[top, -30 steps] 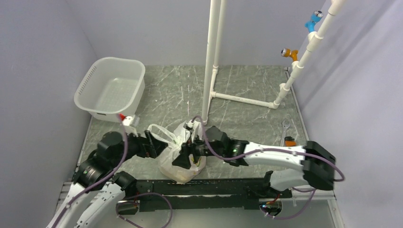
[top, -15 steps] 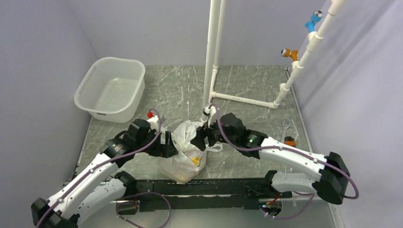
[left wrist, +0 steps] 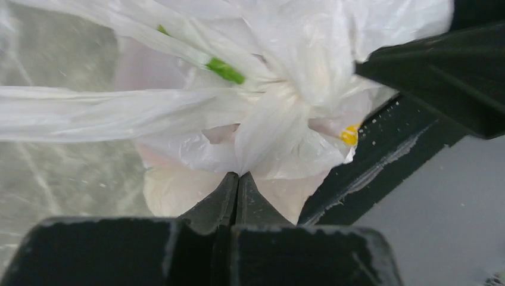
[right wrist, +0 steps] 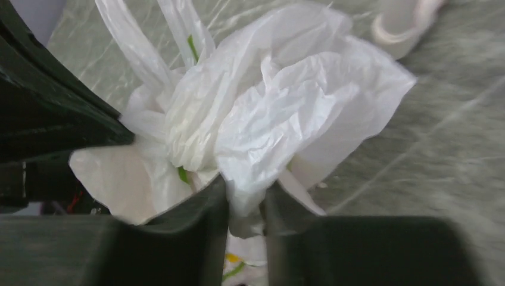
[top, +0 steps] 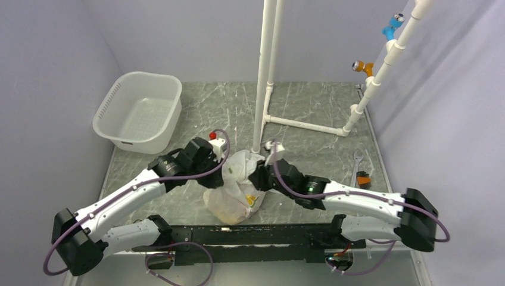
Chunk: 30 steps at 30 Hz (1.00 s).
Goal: Take the fake fruits out of the plastic bag
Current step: Untie the plastic bag at the center of the board.
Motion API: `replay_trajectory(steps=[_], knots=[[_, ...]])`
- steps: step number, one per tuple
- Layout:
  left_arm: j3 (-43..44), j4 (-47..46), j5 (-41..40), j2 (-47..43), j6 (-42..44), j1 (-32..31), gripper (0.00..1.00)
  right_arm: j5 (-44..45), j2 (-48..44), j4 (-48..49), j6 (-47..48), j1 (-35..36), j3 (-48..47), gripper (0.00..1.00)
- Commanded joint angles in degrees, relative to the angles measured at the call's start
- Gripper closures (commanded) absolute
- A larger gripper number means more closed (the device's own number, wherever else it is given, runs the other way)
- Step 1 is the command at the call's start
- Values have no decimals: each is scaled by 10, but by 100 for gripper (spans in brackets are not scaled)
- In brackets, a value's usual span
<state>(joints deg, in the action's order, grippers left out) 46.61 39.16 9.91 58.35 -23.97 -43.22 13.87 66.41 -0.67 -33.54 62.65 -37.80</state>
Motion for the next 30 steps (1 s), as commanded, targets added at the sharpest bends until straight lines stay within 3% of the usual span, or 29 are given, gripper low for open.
replay_trajectory(steps=[1, 2, 8, 13, 15, 22, 26, 30], knots=[[96, 50, -92, 39, 75, -2, 100, 157, -117, 9, -71, -16, 48, 86], [114, 62, -109, 49, 89, -2, 100, 168, -140, -16, -70, -24, 56, 91], [147, 52, -258, 87, 156, 3, 100, 217, -223, -158, -82, -87, 72, 100], [69, -46, -226, 51, 200, 13, 100, 185, -283, -224, -77, -121, 97, 100], [60, -43, -203, 44, 207, 13, 100, 154, -298, -223, -44, -121, 94, 99], [51, -24, -191, 17, 213, 12, 100, 103, -269, -265, 65, -121, -17, 55], [49, -28, -189, 0, 210, 12, 100, 44, -238, -264, 107, -121, -68, 35], [49, -30, -178, -11, 210, 11, 97, -19, -185, -244, 109, -116, -91, 29]])
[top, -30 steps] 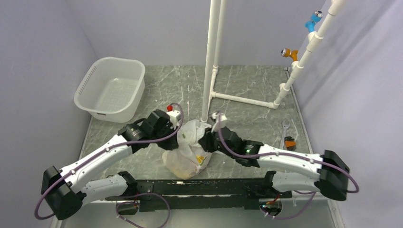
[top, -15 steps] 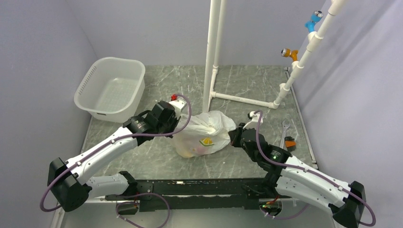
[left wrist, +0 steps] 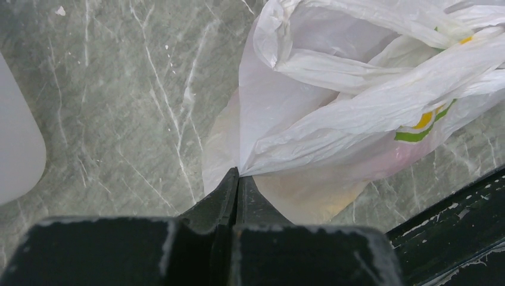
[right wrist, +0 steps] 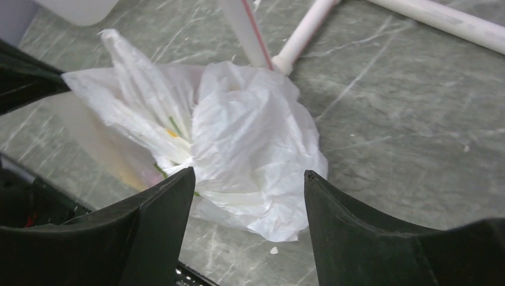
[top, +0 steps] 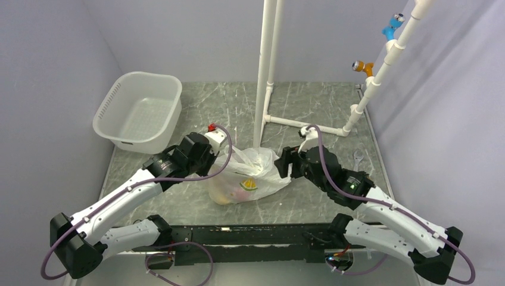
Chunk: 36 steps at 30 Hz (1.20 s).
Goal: Take the fake fruits out of the plastic bag
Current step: Untie the plastic bag at the center of the board.
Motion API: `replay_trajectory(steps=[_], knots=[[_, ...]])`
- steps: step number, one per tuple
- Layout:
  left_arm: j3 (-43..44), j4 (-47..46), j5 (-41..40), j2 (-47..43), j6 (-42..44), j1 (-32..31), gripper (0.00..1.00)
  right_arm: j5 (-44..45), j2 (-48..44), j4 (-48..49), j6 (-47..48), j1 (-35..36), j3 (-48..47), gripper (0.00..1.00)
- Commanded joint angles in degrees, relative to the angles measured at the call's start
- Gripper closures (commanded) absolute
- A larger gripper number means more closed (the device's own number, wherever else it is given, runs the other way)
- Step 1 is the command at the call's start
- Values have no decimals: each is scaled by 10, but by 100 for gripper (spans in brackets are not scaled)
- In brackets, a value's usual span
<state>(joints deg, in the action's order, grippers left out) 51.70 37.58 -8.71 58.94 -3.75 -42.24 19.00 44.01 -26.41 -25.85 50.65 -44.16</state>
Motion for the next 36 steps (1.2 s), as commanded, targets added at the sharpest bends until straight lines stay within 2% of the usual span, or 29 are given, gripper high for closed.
replay_trajectory(steps=[1, 9, 13, 15, 18, 20, 22, 25, 27, 30, 33, 36], knots=[[-2, -17, 18, -24, 11, 1, 90, -77, 50, 21, 31, 9, -30, 28], [-35, -91, 121, -126, 51, 0, 29, -71, 139, 59, -8, 34, -26, 26], [-43, -159, 243, -149, 73, 0, 2, -41, 153, 64, -26, 36, -13, 30], [8, -135, 264, -106, 85, 0, 1, -33, 153, 71, -32, 36, -7, 31], [104, -62, 252, -18, 131, -5, 1, -26, 152, 78, -37, 36, -8, 31], [131, -52, 249, 24, 160, -5, 2, -25, 151, 80, -36, 36, -11, 31], [118, -73, 247, 44, 162, -5, 3, -24, 153, 81, -35, 36, -15, 31], [55, -137, 271, 47, 149, -7, 1, -30, 160, 83, -35, 36, -20, 31], [66, -114, 273, 56, 146, -12, 1, -30, 166, 85, -35, 36, -21, 31], [26, -156, 258, 44, 138, -13, 1, -33, 180, 82, -36, 36, -22, 31], [35, -143, 240, 59, 138, -18, 1, -42, 189, 76, -33, 36, -24, 31], [48, -130, 229, 87, 139, -19, 5, -45, 192, 76, -33, 35, -24, 31]])
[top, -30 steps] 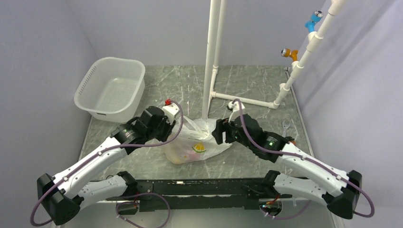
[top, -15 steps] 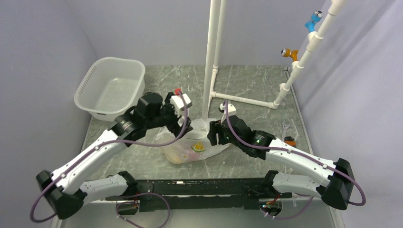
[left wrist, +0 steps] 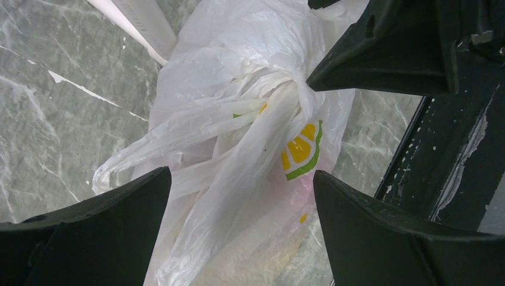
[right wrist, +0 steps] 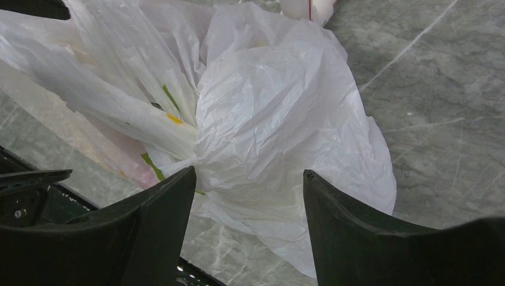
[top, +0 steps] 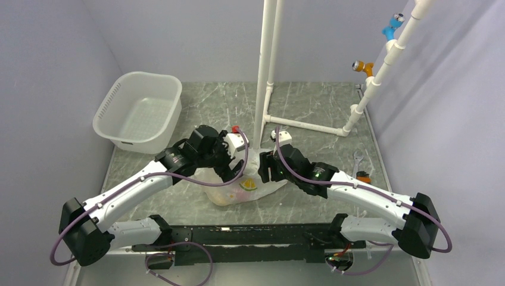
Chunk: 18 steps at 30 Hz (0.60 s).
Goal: Take the fake fruits out of the plastic bag
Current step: Untie the plastic bag at the center of the board.
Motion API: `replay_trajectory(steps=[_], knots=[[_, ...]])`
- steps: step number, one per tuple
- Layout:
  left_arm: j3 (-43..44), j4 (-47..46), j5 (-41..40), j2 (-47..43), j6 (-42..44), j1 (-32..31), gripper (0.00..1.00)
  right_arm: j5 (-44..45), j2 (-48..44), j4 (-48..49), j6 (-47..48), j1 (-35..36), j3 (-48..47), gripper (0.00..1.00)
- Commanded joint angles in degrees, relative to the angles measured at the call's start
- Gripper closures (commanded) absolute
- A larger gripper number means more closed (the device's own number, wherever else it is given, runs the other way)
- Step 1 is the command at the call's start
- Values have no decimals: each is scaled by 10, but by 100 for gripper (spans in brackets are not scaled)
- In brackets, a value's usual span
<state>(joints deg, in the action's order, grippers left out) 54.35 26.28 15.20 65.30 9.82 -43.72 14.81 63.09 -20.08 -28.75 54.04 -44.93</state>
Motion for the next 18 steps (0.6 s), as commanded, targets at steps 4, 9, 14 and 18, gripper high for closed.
replay_trajectory(steps=[4, 9, 14, 18], knots=[[35, -2, -14, 60, 6, -4, 16, -13, -2, 20, -1, 3, -20, 21], [50, 8, -4, 91, 8, -3, 36, -20, -4, 40, 0, 4, -20, 16], [54, 13, -2, 90, 10, -4, 62, -3, 17, 43, -15, 5, -33, 20], [44, 2, 1, 70, 11, -4, 82, 23, 25, 51, -31, 6, -30, 27]])
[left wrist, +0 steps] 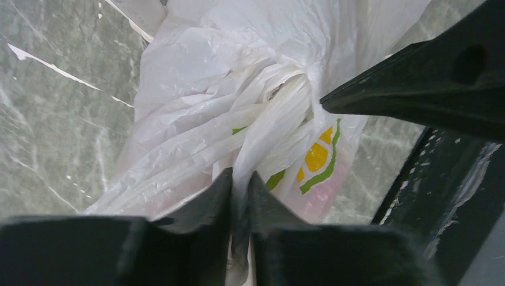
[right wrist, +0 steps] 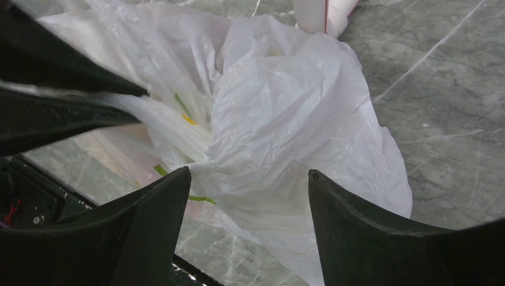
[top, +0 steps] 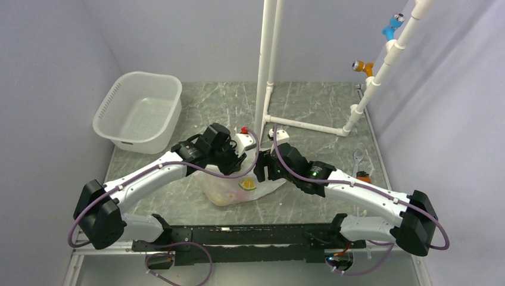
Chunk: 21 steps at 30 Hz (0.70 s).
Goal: Take the fake fruits out of the plastic bag
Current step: Untie the plastic bag at the center of the board.
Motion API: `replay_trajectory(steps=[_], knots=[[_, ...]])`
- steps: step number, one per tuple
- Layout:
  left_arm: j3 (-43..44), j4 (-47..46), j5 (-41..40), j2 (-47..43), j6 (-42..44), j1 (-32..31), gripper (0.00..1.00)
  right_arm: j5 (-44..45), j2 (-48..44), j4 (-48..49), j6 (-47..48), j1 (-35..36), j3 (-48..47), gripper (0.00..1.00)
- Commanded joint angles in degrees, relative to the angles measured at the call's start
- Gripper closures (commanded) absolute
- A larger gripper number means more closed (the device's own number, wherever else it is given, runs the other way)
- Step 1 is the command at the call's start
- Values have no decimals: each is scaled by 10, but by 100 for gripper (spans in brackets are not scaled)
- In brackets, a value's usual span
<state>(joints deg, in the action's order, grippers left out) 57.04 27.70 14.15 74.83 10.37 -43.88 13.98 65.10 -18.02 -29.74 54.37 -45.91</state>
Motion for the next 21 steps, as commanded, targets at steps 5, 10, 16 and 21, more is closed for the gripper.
replay_trajectory(steps=[5, 10, 16, 21], knots=[[14, -12, -11, -40, 5, -2, 100, 54, 2, 41, -36, 4, -7, 46], [3, -19, -57, -74, -4, -2, 100, 123, -32, 29, -53, 4, 25, 81], [-37, -55, -180, -152, 0, -2, 100, 233, -107, -40, -67, -1, 44, 97], [-49, -57, -204, -196, 7, -1, 100, 252, -200, -58, -44, -11, 90, 93]])
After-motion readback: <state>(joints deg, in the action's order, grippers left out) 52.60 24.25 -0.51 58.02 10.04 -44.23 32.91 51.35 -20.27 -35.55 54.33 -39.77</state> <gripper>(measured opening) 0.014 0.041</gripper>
